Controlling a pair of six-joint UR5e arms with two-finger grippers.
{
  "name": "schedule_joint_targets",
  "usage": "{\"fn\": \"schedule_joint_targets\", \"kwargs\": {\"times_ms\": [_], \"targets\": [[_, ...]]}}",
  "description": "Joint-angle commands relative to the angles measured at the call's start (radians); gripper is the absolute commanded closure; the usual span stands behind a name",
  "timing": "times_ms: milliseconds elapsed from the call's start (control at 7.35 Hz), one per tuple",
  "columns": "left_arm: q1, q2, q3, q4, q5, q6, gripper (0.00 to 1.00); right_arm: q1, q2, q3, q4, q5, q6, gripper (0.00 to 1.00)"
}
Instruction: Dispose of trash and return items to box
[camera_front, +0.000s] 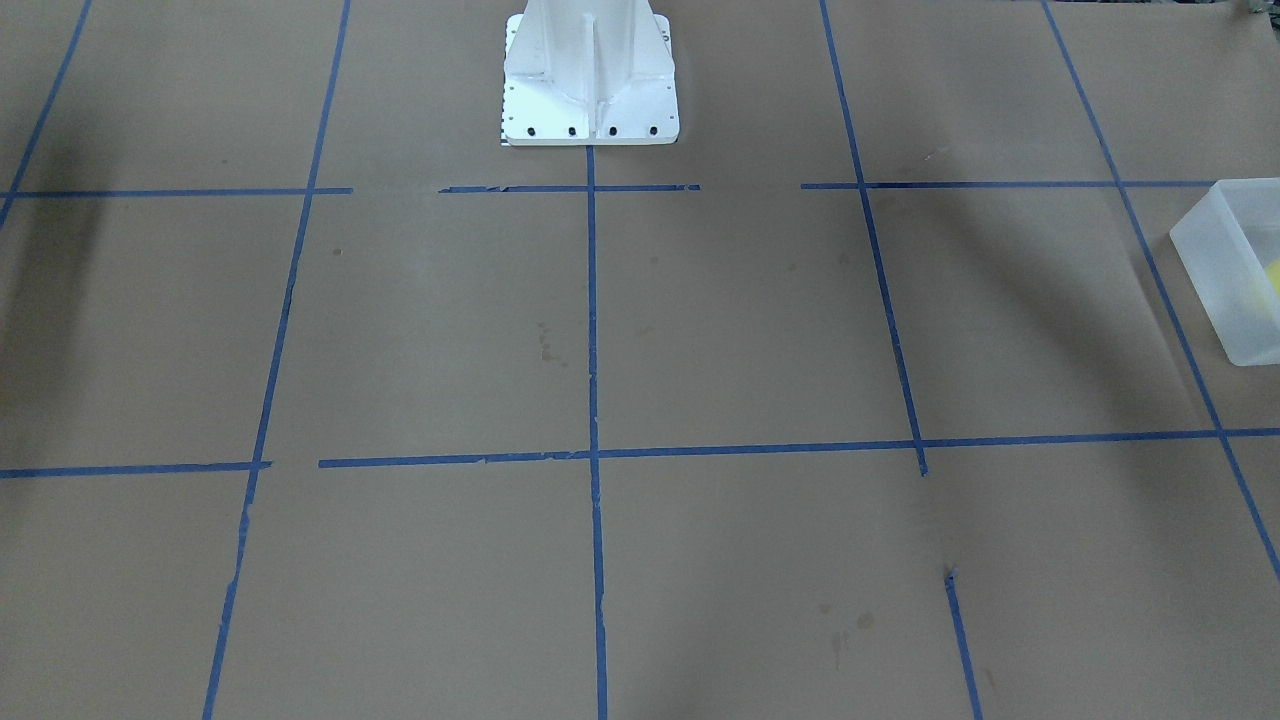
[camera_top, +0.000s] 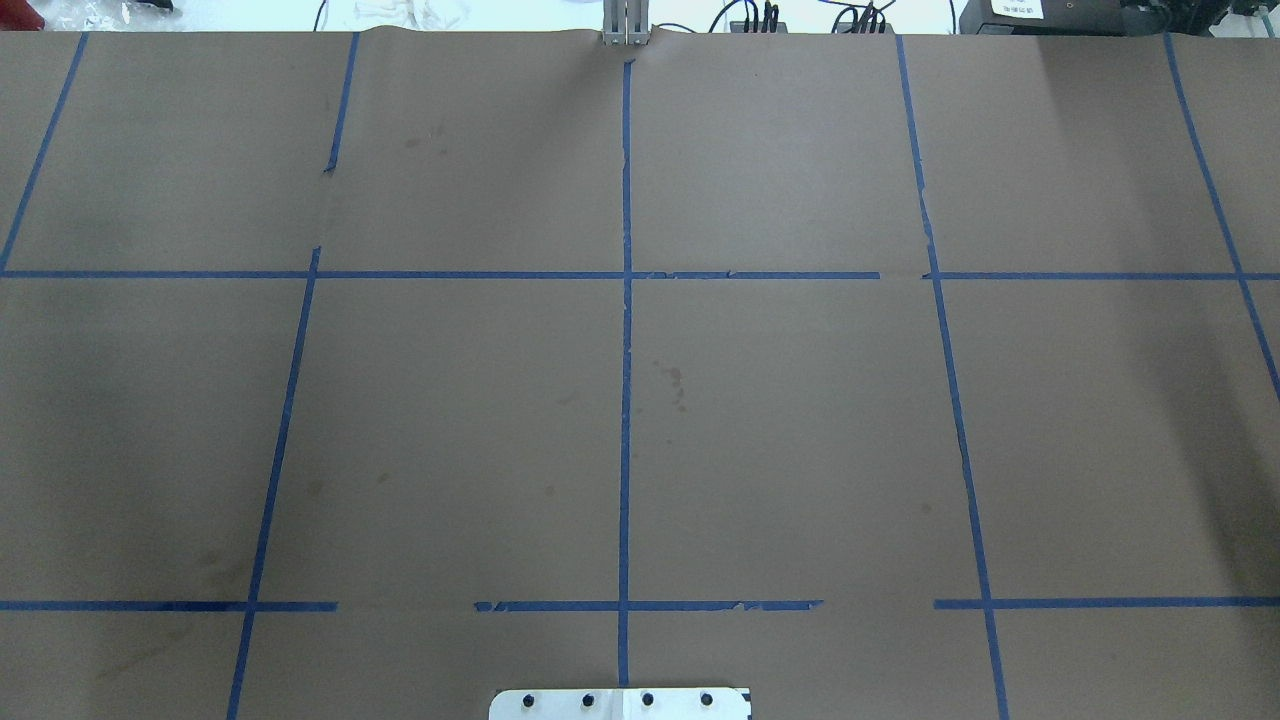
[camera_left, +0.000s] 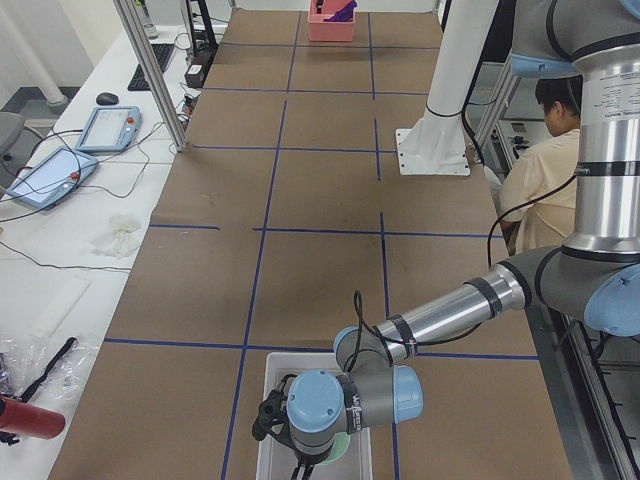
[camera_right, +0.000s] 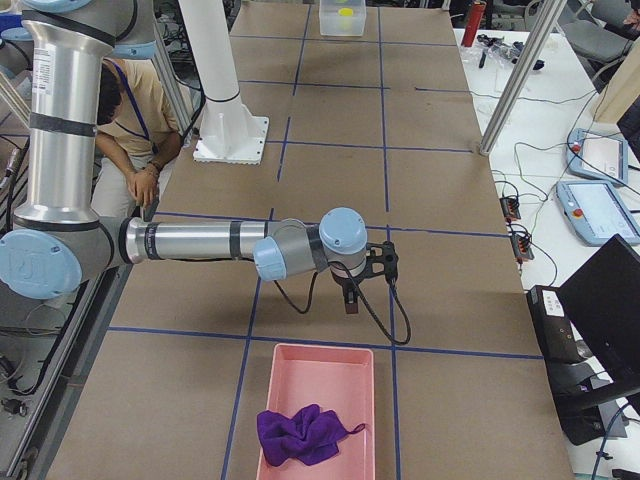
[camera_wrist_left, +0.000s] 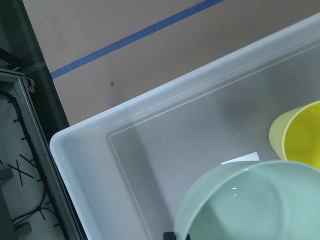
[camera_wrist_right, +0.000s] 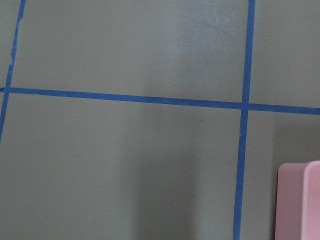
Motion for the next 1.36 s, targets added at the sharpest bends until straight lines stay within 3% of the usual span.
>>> {"fn": "schedule_joint_targets", "kwargs": {"times_ms": [0,136,272,680,953,1225], "targets": [[-0.002,-0.001,0.032,-0.032,0.015,-0.007,1.0,0.0,-0.004,0.005,0.0,0.002,0.0,0.0],[-0.002,0.007,0.044,-0.059,0.021,-0.007,0.85,0.0,-0.007,0.012,0.0,0.002,0.0,0.0],[-0.002,0.029,0.048,-0.093,0.023,-0.007,0.62,0.0,-0.007,0.012,0.0,0.002,0.0,0.0],[-0.002,0.017,0.022,-0.098,0.021,-0.027,0.48,0.0,-0.007,0.012,-0.002,0.002,0.0,0.0],[-0.002,0.01,-0.114,-0.036,0.011,-0.161,0.47,0.0,-0.007,0.013,-0.002,-0.007,-0.002,0.0],[0.033,0.002,-0.249,-0.014,-0.151,-0.4,0.46,0.006,-0.002,0.012,-0.012,-0.073,-0.003,0.0]]}}
